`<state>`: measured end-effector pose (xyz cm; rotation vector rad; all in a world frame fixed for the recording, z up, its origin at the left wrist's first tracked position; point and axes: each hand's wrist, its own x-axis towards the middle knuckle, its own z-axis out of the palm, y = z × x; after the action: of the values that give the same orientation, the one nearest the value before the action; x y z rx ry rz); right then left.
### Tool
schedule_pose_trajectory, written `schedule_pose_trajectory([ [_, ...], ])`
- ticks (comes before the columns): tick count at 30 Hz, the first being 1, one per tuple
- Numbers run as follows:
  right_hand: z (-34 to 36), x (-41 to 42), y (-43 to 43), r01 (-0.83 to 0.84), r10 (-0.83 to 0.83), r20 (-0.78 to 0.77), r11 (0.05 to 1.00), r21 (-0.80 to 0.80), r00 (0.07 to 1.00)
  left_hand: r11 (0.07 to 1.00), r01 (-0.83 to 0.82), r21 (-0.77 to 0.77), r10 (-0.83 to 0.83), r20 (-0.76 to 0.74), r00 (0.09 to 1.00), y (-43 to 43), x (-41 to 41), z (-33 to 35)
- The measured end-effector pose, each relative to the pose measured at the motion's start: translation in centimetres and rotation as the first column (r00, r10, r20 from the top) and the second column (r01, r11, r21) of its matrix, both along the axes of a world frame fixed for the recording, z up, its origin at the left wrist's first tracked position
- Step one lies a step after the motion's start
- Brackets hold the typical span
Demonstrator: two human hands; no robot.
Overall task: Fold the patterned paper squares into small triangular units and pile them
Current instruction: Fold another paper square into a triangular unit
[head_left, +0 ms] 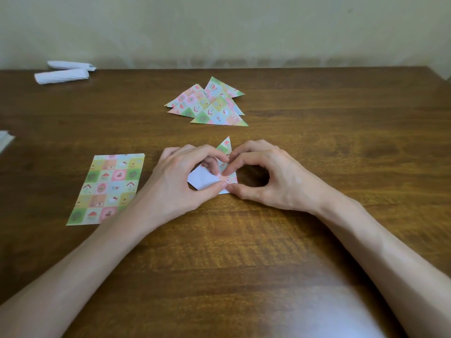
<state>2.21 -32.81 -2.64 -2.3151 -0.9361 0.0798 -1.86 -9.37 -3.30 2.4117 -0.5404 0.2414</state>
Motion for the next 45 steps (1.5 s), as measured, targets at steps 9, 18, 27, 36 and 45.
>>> schedule_pose_trajectory([
  [9,0.07,-0.04,-0.02,-0.006,0.006,-0.019,1.000,-0.014,1.000,1.000,0.010,-0.021,-0.012,-0.082,0.997,0.67,0.08,0.50],
  [18,0.20,0.01,-0.14,-0.016,0.015,-0.041,1.000,-0.018,0.999,1.000,-0.001,-0.008,0.001,-0.093,0.996,0.59,0.10,0.60],
  [27,0.56,0.52,-0.76,-0.060,0.065,-0.101,0.997,0.046,0.993,1.000,-0.007,-0.011,0.006,-0.117,0.993,0.61,0.14,0.65],
  [36,0.47,0.33,-0.50,-0.040,0.043,-0.100,0.999,0.035,0.994,1.000,-0.011,-0.025,0.007,-0.122,0.993,0.61,0.15,0.54],
  [45,0.45,0.22,-0.31,-0.035,0.034,-0.097,0.999,-0.007,0.995,0.998,0.014,-0.058,-0.022,-0.143,0.990,0.75,0.22,0.58],
])
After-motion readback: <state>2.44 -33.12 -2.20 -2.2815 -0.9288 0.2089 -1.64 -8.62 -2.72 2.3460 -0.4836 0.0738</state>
